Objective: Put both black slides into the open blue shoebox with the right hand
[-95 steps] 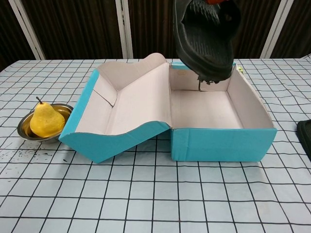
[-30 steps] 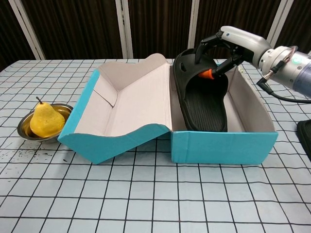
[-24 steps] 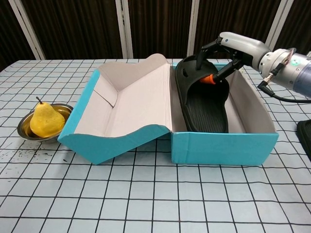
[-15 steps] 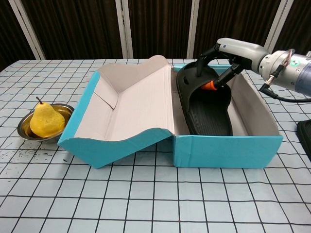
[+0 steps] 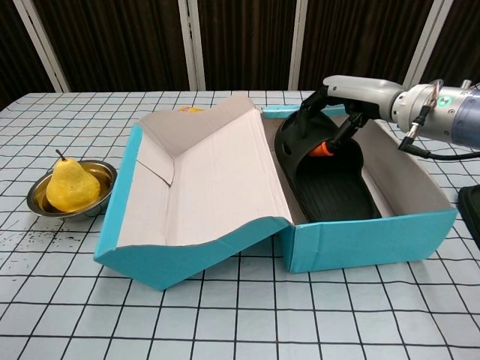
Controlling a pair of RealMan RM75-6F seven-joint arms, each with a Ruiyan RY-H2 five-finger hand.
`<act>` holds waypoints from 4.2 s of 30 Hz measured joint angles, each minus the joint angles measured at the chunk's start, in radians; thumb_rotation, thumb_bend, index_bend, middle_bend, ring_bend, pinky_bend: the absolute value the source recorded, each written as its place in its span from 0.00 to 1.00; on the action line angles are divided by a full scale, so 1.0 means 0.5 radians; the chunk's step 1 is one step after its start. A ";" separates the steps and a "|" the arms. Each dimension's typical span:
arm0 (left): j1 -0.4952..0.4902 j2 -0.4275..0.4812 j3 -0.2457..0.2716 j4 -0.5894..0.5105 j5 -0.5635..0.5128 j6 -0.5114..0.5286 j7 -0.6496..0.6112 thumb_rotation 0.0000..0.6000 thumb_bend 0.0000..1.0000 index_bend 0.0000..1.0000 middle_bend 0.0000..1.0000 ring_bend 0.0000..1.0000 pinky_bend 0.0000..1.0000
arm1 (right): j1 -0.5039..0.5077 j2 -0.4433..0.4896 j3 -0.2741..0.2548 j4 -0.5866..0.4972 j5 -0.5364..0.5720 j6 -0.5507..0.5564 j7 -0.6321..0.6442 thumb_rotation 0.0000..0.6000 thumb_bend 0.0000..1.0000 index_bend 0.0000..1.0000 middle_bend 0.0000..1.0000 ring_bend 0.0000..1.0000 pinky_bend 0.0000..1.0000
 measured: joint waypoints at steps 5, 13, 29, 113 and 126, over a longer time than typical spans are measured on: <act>-0.001 0.001 0.001 0.004 0.003 -0.002 -0.010 1.00 0.36 0.00 0.00 0.00 0.07 | 0.013 0.004 0.013 -0.035 0.048 -0.031 -0.075 1.00 0.29 0.54 0.54 0.24 0.00; 0.000 0.002 -0.001 0.010 0.008 0.003 -0.029 1.00 0.36 0.00 0.00 0.00 0.07 | 0.028 -0.013 0.054 -0.071 0.127 -0.057 -0.134 1.00 0.29 0.54 0.54 0.24 0.00; -0.010 -0.005 -0.002 0.022 0.018 -0.002 -0.049 1.00 0.36 0.00 0.00 0.00 0.07 | 0.033 -0.069 0.103 -0.085 0.254 -0.092 -0.190 1.00 0.29 0.54 0.54 0.24 0.00; -0.053 -0.028 0.008 0.046 0.015 -0.064 -0.035 1.00 0.36 0.00 0.00 0.00 0.07 | 0.308 0.748 -0.024 -0.931 1.676 0.168 -1.119 1.00 0.20 0.09 0.06 0.00 0.00; -0.039 -0.035 -0.011 0.088 0.034 -0.010 -0.130 1.00 0.36 0.00 0.00 0.00 0.07 | -0.297 1.439 -0.299 -1.520 1.260 0.441 -1.072 1.00 0.20 0.10 0.07 0.01 0.00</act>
